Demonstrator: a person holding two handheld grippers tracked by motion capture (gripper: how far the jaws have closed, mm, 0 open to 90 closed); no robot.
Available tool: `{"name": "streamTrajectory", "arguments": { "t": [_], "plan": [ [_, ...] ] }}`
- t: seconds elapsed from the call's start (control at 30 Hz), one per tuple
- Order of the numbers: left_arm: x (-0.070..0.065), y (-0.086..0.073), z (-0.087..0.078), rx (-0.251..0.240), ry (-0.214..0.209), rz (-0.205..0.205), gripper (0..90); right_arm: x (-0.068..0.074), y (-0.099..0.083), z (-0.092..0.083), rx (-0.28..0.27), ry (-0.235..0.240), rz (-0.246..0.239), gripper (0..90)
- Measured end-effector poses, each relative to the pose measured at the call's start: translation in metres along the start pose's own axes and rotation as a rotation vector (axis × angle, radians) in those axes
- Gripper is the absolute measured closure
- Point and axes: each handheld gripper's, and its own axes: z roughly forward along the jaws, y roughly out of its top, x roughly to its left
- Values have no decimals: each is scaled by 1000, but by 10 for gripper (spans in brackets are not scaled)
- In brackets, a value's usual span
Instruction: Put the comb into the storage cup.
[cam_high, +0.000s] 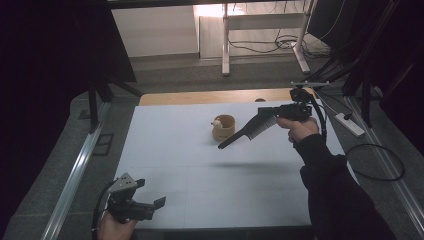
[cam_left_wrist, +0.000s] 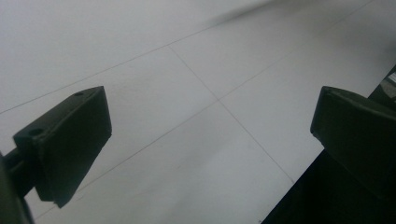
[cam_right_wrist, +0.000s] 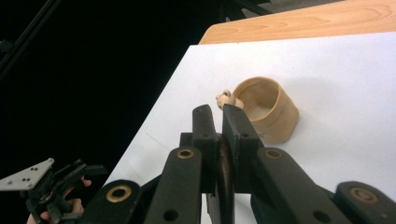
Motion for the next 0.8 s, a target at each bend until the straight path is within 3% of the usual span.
{"name": "streamTrajectory", "arguments": {
  "t": [0.8],
  "plan": [
    [2, -1, -2, -2, -5, -16, 0, 1, 24, -12, -62, -54, -1, 846]
  ]
}}
